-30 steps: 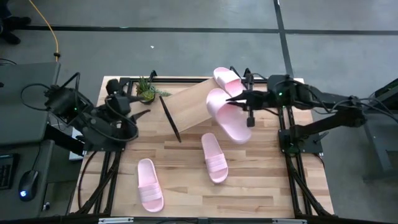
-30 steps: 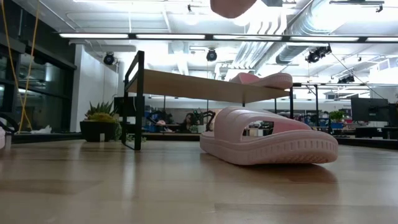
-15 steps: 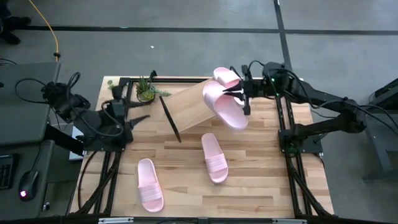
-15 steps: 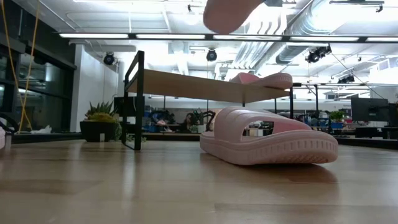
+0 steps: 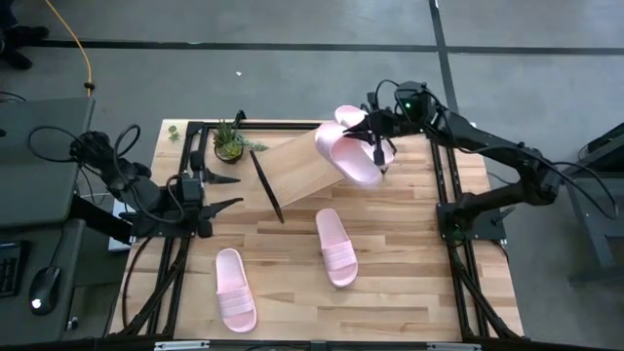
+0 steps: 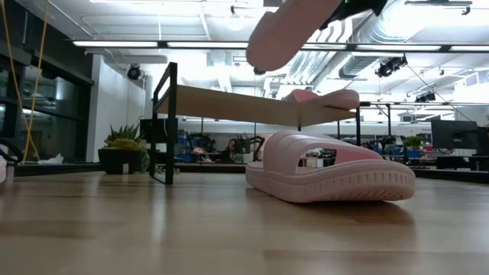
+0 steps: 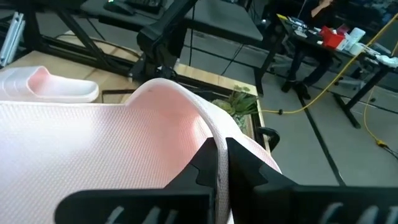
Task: Pick and place slides into the shelf
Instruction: Put the middle pink slide on the shelf
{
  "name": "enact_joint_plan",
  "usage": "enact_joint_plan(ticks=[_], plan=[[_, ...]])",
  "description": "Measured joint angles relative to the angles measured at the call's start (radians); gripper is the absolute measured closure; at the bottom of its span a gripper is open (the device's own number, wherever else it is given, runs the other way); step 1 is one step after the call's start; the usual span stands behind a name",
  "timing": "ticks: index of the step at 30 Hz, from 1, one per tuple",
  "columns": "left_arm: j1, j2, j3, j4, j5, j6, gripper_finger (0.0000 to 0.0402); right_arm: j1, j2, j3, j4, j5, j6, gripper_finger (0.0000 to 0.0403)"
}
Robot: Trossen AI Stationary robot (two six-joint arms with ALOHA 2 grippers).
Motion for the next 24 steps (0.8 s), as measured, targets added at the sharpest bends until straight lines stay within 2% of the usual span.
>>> enact_joint_plan(ticks=[13,20,24], plan=[[0.0,-0.001,-0.094,0.004,-0.005,-0.06,0.0222,-0.114,0.114,0.0,0.153,-0.123,0.006,0.0403],[0.0,-0.005,-0.101,0.005,-0.101,-0.075,0.0222,-0.132,0.178,0.0,0.168,-0.14,0.004,0.0403],[0.0,-0.005,-0.101,0.005,-0.111,-0.095,0.0222,-0.134,0.219,0.0,0.196,-0.14,-0.016,0.0403]])
